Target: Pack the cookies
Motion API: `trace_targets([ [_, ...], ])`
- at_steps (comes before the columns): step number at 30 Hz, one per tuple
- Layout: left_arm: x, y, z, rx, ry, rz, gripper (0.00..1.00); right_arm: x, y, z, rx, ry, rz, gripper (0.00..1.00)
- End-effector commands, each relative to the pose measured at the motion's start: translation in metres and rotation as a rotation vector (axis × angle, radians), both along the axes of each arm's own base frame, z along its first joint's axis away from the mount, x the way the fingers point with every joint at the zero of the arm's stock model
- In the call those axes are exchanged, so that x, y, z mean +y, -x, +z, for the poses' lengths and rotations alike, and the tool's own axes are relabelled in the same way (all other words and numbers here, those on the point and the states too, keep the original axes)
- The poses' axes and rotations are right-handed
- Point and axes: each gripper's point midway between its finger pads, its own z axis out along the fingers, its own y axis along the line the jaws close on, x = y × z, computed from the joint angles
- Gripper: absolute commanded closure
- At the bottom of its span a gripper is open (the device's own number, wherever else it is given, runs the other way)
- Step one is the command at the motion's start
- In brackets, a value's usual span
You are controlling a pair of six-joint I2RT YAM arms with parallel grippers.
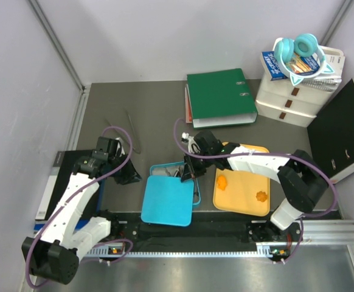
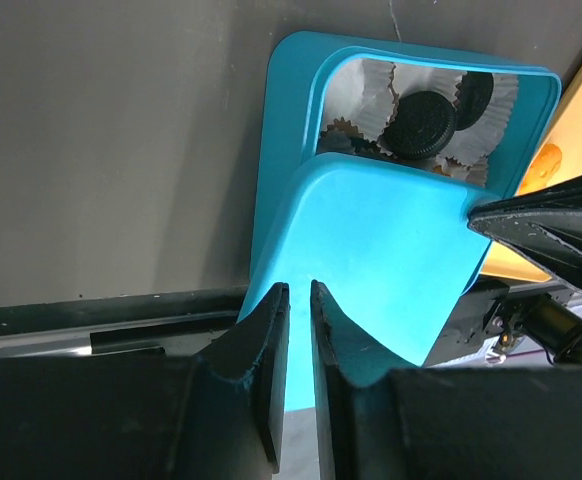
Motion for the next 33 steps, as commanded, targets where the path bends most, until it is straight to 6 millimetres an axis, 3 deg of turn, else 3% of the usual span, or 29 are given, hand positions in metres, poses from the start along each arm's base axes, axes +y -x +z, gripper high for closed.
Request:
trace_targets([
  [1,-0.004,-0.012,0.011,-0.063,0.020,0.006,0.80,0.010,-0.017,0.020,-0.084,-0.020,-0.031,1.00],
  [10,-0.006,-0.024,0.046,-0.183,0.029,-0.023,0.78,0.010,-0.023,0.029,-0.116,-0.015,-0.036,1.00],
  [15,-0.003,-0.021,0.044,-0.175,0.019,-0.018,0.78,0.010,-0.031,0.031,-0.130,-0.012,-0.065,1.00],
  [18,-0.004,-0.020,0.044,-0.175,0.030,-0.009,0.78,0.009,-0.032,0.048,-0.168,-0.045,-0.076,1.00],
  [20,-0.004,-0.020,0.043,-0.176,0.029,-0.006,0.78,0.014,-0.024,0.069,-0.186,-0.122,-0.033,1.00],
  [25,-0.006,-0.022,0.042,-0.173,0.034,-0.013,0.78,0.024,0.023,0.088,-0.167,-0.218,0.164,1.00],
  [29,-0.008,-0.024,0.039,-0.164,0.045,-0.014,0.78,0.033,0.065,0.076,-0.137,-0.212,0.326,1.00],
  [33,-0.009,-0.023,0.035,-0.149,0.050,-0.013,0.78,0.042,0.082,0.054,-0.079,-0.168,0.397,1.00],
])
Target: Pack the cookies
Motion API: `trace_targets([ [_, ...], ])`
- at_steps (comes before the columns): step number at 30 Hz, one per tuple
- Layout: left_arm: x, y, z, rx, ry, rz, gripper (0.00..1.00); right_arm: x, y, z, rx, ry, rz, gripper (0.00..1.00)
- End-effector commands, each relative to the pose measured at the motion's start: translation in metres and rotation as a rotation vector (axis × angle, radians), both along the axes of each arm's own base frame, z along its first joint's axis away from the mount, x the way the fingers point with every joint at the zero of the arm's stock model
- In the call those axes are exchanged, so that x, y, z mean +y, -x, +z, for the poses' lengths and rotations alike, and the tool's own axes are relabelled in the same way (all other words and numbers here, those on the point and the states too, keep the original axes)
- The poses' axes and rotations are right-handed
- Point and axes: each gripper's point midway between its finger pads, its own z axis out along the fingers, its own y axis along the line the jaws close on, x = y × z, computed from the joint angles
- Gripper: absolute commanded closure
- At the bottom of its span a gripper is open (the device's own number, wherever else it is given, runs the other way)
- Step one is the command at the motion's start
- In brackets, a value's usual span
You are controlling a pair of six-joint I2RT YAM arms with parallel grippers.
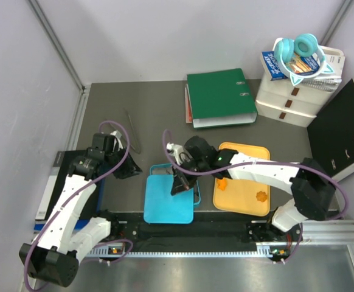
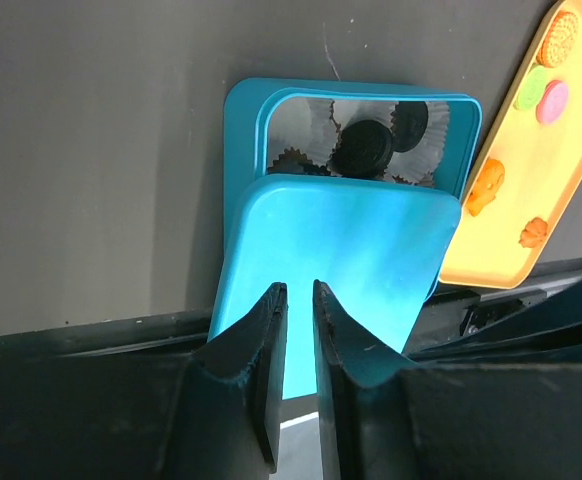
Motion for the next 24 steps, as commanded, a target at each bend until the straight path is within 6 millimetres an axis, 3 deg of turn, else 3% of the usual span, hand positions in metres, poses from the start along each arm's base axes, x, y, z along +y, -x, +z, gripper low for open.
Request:
trace_targets([
  [1,-0.005,-0.007,0.003,-0.032,0.023,-0.010,0.78,0.013,0.019,-0.013,0.028,0.019,0.107,1.00],
  [19,-0.006,0.000,-0.001,-0.018,0.034,-0.012,0.78,-0.001,-0.014,-0.066,0.026,0.215,-0.044,1.00],
  [24,-0.005,0.004,-0.003,-0.019,0.039,-0.011,0.78,-0.007,-0.030,-0.069,0.027,0.232,-0.113,1.00],
])
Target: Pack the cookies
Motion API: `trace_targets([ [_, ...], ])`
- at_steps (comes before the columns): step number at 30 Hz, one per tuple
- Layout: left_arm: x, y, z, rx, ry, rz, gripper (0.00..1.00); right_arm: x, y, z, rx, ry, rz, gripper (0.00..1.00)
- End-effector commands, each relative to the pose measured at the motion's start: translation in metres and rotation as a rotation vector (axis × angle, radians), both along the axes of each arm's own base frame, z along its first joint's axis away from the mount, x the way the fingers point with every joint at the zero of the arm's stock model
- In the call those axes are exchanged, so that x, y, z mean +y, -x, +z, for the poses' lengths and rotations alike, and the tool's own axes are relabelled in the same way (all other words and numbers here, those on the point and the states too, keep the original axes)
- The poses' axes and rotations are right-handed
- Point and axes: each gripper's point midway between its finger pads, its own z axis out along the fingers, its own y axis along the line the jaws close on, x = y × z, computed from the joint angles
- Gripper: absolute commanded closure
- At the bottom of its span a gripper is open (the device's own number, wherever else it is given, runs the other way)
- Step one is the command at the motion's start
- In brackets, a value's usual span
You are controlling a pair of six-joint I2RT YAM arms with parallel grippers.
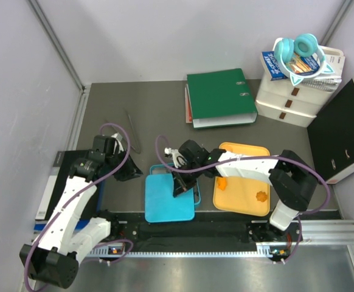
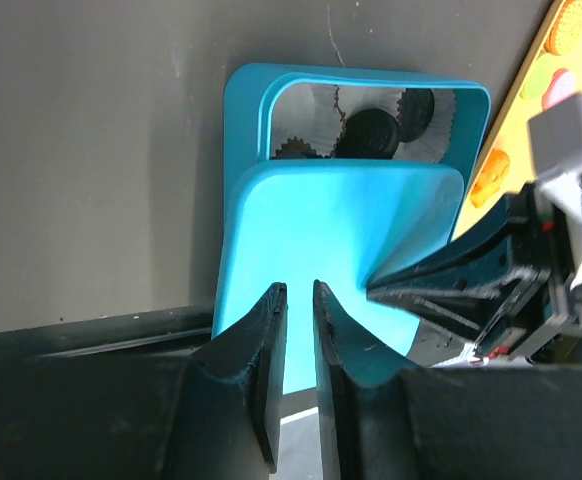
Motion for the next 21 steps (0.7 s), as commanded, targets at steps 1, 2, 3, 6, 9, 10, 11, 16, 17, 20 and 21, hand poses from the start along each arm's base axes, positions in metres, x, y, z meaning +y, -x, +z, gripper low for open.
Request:
trace_targets([
  [1,-0.004,-0.001,0.004,-0.036,0.027,-0.007,0.78,-0.005,-0.027,-0.005,-0.040,0.045,-0.090,1.00],
  [2,-0.004,0.000,0.004,-0.037,0.027,-0.007,0.78,-0.006,-0.030,-0.003,-0.046,0.043,-0.097,1.00],
  [3,-0.004,0.000,0.004,-0.037,0.029,-0.008,0.78,-0.007,-0.034,-0.004,-0.048,0.049,-0.112,1.00],
  [6,-0.004,0.000,0.004,-0.036,0.028,-0.011,0.78,-0.010,-0.045,-0.005,-0.054,0.059,-0.144,1.00],
  [9,-0.004,0.000,0.004,-0.034,0.026,-0.015,0.78,-0.014,-0.056,-0.008,-0.056,0.069,-0.181,1.00],
  [10,-0.004,0.001,0.003,-0.033,0.025,-0.011,0.78,-0.015,-0.057,-0.007,-0.055,0.071,-0.186,1.00],
  [11,-0.004,0.001,0.003,-0.033,0.025,-0.013,0.78,-0.016,-0.060,-0.009,-0.053,0.078,-0.194,1.00],
  [16,-0.004,0.003,0.000,-0.023,0.028,-0.015,0.78,-0.017,-0.077,-0.004,-0.070,0.082,-0.236,1.00],
  [17,-0.004,0.003,0.000,-0.022,0.027,-0.016,0.78,-0.017,-0.080,-0.004,-0.072,0.080,-0.239,1.00],
  [20,-0.004,0.003,-0.001,-0.018,0.027,-0.017,0.78,-0.015,-0.085,0.003,-0.084,0.073,-0.243,1.00],
  [21,-0.004,0.003,-0.001,-0.019,0.025,-0.015,0.78,-0.014,-0.087,0.005,-0.096,0.071,-0.247,1.00],
])
